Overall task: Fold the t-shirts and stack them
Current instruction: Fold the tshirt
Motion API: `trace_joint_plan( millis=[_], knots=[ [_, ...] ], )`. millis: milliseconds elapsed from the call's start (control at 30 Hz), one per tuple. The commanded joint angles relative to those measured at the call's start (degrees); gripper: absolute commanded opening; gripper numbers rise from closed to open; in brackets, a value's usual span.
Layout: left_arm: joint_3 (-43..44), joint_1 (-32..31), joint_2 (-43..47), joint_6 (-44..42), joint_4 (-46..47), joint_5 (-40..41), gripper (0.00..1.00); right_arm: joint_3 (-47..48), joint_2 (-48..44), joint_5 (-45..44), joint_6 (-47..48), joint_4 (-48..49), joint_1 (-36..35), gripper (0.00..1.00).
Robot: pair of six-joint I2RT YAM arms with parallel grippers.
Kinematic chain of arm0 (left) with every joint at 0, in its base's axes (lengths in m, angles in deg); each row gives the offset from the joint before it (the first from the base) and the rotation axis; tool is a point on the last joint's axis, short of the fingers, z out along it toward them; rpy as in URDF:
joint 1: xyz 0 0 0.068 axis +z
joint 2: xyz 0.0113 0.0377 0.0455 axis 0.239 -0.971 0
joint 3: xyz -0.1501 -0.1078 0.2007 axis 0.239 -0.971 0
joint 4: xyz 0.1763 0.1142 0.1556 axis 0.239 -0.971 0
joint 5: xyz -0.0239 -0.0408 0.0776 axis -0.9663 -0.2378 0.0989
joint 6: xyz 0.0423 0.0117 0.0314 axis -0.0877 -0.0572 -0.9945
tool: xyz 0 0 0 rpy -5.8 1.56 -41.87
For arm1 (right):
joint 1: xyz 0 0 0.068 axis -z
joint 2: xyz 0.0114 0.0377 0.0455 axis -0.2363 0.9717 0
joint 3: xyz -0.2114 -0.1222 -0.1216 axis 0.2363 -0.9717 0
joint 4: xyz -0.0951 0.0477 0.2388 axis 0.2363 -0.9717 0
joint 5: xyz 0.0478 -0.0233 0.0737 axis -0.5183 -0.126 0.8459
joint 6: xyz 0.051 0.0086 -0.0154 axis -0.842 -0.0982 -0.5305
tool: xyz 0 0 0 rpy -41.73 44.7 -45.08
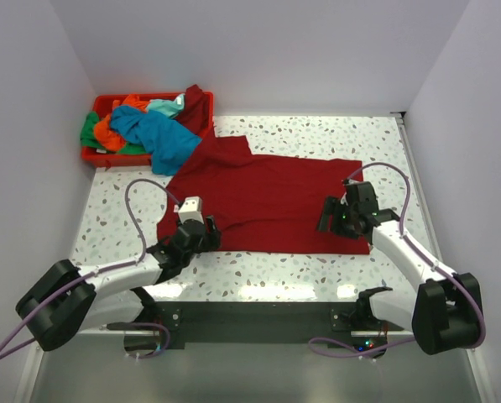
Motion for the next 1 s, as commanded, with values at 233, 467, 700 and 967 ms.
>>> trace_joint_plan(
  millis=[233, 467, 700, 967],
  knots=[
    [5.9, -1.1, -4.3, -2.3, 2.8, 5.1, 0.49, 1.9, 2.1, -0.3, 2.1, 0.6, -0.2, 0.72],
    [8.8, -1.2, -10.0, -1.9, 1.8, 5.9, 0.41, 2.3, 1.6, 0.1, 2.1, 0.6, -0.2, 0.72],
    [10.1, -1.2, -12.4, -1.2, 1.2, 5.9, 0.35, 2.3, 1.6, 0.2, 2.1, 0.6, -0.3, 0.72],
    [10.4, -1.3, -14.0, -1.0, 0.5, 6.6, 0.2, 2.1, 1.4, 0.2, 2.1, 0.5, -0.2, 0.72]
  ],
)
